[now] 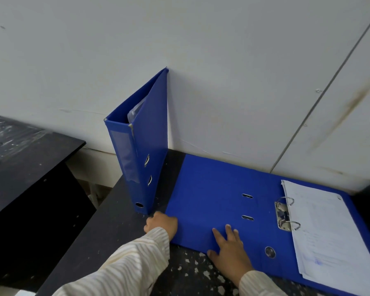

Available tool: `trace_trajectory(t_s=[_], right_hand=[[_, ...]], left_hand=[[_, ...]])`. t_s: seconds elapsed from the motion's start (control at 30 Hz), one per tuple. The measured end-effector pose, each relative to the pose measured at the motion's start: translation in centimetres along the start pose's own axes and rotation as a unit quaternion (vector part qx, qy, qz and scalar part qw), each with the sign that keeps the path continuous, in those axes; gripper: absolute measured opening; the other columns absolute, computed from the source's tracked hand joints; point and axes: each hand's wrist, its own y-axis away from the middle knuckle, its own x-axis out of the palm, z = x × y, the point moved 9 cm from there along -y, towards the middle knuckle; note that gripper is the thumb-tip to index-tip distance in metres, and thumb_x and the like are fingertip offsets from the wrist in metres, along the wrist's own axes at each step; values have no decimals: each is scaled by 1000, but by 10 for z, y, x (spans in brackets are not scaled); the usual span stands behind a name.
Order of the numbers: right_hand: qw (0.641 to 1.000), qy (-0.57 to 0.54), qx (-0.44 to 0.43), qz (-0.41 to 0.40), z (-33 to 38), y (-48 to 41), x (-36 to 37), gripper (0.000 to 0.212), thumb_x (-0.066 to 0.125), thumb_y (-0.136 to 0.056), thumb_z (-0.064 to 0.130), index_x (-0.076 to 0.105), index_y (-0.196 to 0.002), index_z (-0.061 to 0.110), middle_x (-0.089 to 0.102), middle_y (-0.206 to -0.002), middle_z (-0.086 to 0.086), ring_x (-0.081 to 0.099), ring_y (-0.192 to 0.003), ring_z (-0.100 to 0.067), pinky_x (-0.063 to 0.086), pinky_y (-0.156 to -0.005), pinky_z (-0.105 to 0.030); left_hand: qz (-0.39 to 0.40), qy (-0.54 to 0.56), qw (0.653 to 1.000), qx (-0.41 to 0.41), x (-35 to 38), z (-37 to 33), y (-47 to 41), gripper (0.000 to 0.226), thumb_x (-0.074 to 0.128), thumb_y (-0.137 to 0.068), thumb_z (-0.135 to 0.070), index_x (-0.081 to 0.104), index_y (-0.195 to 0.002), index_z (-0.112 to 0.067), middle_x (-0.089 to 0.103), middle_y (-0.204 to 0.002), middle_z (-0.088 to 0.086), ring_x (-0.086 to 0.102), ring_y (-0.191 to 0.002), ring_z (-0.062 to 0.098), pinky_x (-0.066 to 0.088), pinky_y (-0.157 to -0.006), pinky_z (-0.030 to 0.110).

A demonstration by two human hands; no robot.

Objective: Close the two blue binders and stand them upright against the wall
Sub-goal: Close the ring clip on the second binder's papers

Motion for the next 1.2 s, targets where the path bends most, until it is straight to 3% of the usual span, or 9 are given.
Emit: trace_trajectory(t_s=[0.17, 0.27, 0.37, 0.43, 0.63, 0.8, 0.93, 1.1, 1.2], right_hand=[[999, -40, -4, -25, 2, 5, -7, 67, 42, -94, 50, 11, -150, 31, -10, -159, -3, -11, -146, -27, 7, -120, -42], [994, -88, 0, -57, 4, 10, -15, 65, 41, -95, 50, 13, -150, 31, -6, -160, -2, -8, -147, -26, 10, -120, -43], [987, -139, -9, -77, 8, 14, -27, 64, 40, -95, 49, 14, -150, 27, -2, -160, 1, -5, -147, -24, 12, -120, -41], [980, -172, -22, -93, 11, 17, -39, 64, 40, -95, 48, 16, -150, 25, 2, -160, 2, 0, -147, -22, 15, -119, -39], [944, -255, -96, -186, 22, 50, -101, 53, 41, -98, 39, 29, -146, 22, 25, -154, 1, 22, -142, -15, 23, -116, -31], [889, -356, -146, -250, 6, 95, -164, 41, 47, -96, 33, 44, -137, 27, 45, -131, 12, 44, -124, -5, 35, -103, -20], [839, -453, -162, -255, -31, 120, -198, 35, 48, -95, 35, 53, -129, 33, 57, -129, 9, 56, -116, -6, 46, -102, -34], [754, -588, -153, -249, -105, 145, -227, 29, 50, -95, 34, 61, -121, 31, 67, -118, 6, 62, -110, -12, 50, -98, -42], [736, -612, -122, -262, -155, 150, -236, 33, 56, -91, 37, 59, -123, 32, 64, -124, 8, 60, -115, -14, 48, -100, -46]], left_hand=[[-26, 43, 998, 29, -10, -5, 0, 33, 50, -86, -26, 63, -113, -13, 54, -125, 15, 54, -109, 35, 45, -99, 39], [-53, 143, 987, 57, -21, -14, 9, 29, 50, -87, -15, 64, -112, -11, 57, -121, 14, 57, -105, 35, 48, -91, 35], [-40, 281, 955, 90, -31, -25, 26, 24, 47, -89, -4, 64, -106, -3, 66, -98, 11, 60, -84, 29, 52, -80, 37], [-30, 338, 934, 109, -40, -37, 44, 21, 47, -91, -5, 65, -101, -5, 66, -84, 6, 62, -81, 27, 54, -81, 41], [11, 428, 877, 219, -48, -98, 127, 13, 55, -94, -16, 68, -96, -15, 70, -94, 5, 66, -86, 20, 56, -79, 38], [70, 440, 823, 353, -15, -142, 200, 22, 54, -95, -19, 66, -113, -17, 68, -115, 2, 66, -107, 15, 53, -95, 37], [142, 403, 780, 457, 30, -173, 252, 35, 52, -96, -23, 54, -130, -18, 61, -127, -3, 61, -114, 4, 51, -88, 16], [164, 298, 777, 530, 95, -198, 296, 58, 52, -82, -50, 48, -135, -28, 52, -136, -11, 50, -126, 0, 43, -102, 19], [157, 220, 794, 544, 135, -207, 307, 40, 53, -89, -44, 47, -128, -43, 50, -135, -19, 45, -127, -4, 39, -105, 20]])
